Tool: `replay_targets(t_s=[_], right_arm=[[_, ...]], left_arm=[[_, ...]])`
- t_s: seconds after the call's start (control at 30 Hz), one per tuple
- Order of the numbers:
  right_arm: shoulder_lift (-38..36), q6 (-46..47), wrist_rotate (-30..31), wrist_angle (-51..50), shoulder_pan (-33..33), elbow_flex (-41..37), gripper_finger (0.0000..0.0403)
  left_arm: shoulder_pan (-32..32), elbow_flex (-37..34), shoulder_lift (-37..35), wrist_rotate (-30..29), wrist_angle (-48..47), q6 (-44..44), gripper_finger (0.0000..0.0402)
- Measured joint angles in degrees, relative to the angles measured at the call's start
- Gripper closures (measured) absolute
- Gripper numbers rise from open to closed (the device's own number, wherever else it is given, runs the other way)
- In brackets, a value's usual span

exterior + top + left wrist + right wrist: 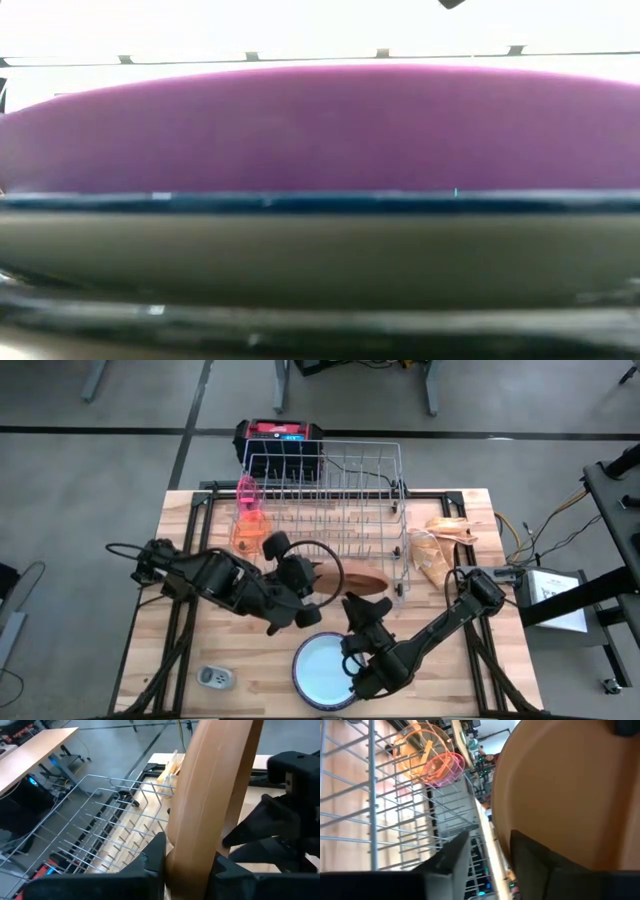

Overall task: Sort dishes
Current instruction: Put the brown plate into the dish rack

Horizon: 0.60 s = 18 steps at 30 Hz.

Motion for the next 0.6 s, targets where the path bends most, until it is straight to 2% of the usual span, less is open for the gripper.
replay_targets(t_s=[0.3, 0.47, 0.6], right_arm=[[0.0, 2.3, -1.2, 0.0, 0.0, -0.1, 0.0189], [0.2, -0.3, -1.6, 0.2, 0.0, -0.7, 0.0167], [0.4, -5.2, 0.8, 0.2, 0.1, -1.1, 0.0153]], left_arm=[[1.5, 0.0, -0.3, 1.8, 0.7, -0.8, 0.0359], [2.3, 1.3, -0.7, 0.8, 2.7, -2.0, 0.0359], [3.1, 3.2, -1.2, 0.6, 2.5, -2.3, 0.036]])
